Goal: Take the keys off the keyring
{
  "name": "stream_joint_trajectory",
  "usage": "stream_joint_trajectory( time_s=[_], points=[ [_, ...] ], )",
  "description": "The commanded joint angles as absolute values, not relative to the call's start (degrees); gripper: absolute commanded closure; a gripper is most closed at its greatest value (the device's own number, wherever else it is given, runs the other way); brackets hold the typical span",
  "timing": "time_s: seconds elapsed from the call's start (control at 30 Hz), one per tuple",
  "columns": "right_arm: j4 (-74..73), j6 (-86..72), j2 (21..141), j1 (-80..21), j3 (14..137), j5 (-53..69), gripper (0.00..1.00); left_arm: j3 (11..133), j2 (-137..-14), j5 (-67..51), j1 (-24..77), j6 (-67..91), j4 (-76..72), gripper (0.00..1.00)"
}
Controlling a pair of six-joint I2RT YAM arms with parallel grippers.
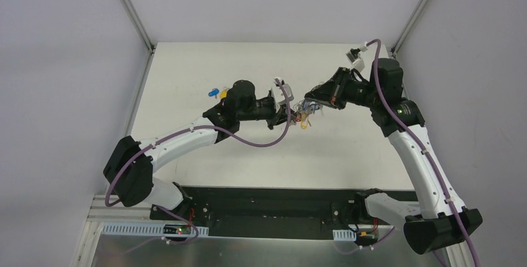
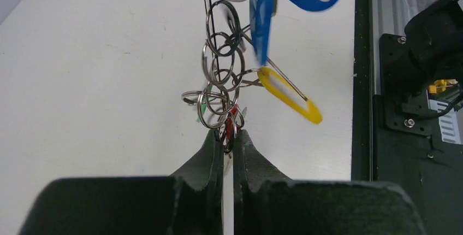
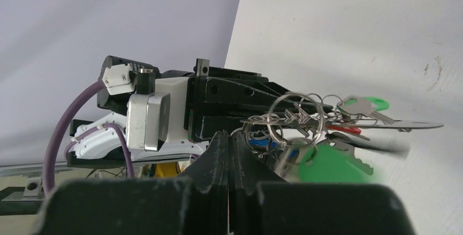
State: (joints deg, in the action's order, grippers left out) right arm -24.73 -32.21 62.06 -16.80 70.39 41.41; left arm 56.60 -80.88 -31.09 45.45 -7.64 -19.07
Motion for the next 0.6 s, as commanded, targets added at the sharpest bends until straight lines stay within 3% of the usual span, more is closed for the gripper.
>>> stream_joint_trajectory(
  time_s=[0.0,0.07,0.3,0.37,0.43,0.57],
  points=[
    [-25.65,-30.0,57.9,-17.21,72.25,40.4,0.93,60.38,-79.96,-31.89,45.88,-9.97,-17.17,1.0],
    [-29.03,-26.46,56.62,-17.18,71.36,37.45,0.63,60.42,-78.45,-31.29,45.8,-12.29,-14.08,1.0],
    [-34.59,-14.1,52.27,-17.22,68.26,31.15,0.32,66.28,-73.82,-33.16,45.82,-20.07,7.24,1.0],
    [-33.83,-9.51,51.3,-17.22,66.56,32.75,0.26,67.06,-71.4,-33.81,45.87,-22.18,13.15,1.0],
    [-31.52,-5.52,50.23,-17.46,64.19,35.53,0.12,67.85,-68.8,-34.4,45.85,-25.6,19.48,1.0],
    [-25.9,7.32,47.05,-19.62,60.5,40.2,0.01,69.46,-64.48,-34.07,45.82,-31.78,30.06,1.0]
  ],
)
